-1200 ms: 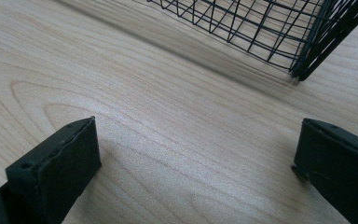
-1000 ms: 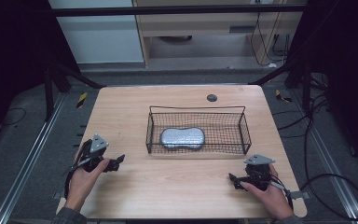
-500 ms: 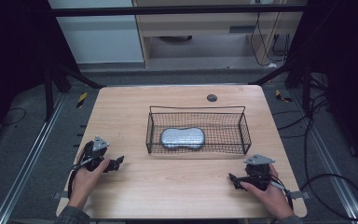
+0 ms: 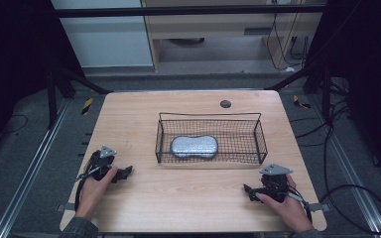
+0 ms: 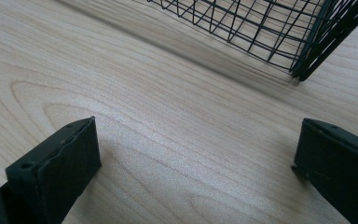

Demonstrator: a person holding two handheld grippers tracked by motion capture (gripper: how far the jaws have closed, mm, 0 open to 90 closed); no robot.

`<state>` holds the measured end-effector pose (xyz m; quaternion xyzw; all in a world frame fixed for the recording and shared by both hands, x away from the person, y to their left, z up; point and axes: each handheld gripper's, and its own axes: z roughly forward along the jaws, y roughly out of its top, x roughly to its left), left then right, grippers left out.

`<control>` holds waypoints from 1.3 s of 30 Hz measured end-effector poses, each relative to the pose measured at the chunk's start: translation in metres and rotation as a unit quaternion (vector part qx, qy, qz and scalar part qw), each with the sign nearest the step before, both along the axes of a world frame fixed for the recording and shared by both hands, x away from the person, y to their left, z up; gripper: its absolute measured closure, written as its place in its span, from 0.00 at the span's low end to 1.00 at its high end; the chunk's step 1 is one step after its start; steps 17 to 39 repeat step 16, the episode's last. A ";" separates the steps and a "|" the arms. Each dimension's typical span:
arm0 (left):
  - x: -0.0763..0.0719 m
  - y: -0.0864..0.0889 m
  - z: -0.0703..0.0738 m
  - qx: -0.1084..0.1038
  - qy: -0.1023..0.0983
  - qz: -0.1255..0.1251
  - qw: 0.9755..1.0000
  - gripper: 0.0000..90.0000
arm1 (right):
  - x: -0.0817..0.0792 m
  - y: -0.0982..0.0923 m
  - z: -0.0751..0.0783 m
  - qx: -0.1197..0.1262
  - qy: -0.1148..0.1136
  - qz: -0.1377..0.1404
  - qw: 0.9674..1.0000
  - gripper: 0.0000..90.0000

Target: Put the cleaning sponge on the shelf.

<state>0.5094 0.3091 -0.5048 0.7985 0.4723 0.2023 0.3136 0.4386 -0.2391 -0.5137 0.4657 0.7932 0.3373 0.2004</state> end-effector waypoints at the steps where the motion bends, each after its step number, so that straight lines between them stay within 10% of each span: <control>1: 0.000 0.000 0.000 -0.001 -0.001 0.000 1.000 0.02 | 0.000 0.000 0.000 0.000 0.000 0.000 1.000 0.00; 39: 0.000 0.000 -0.003 -0.008 -0.012 0.005 1.000 0.00 | 0.000 0.000 0.000 -0.001 0.000 0.002 1.000 0.00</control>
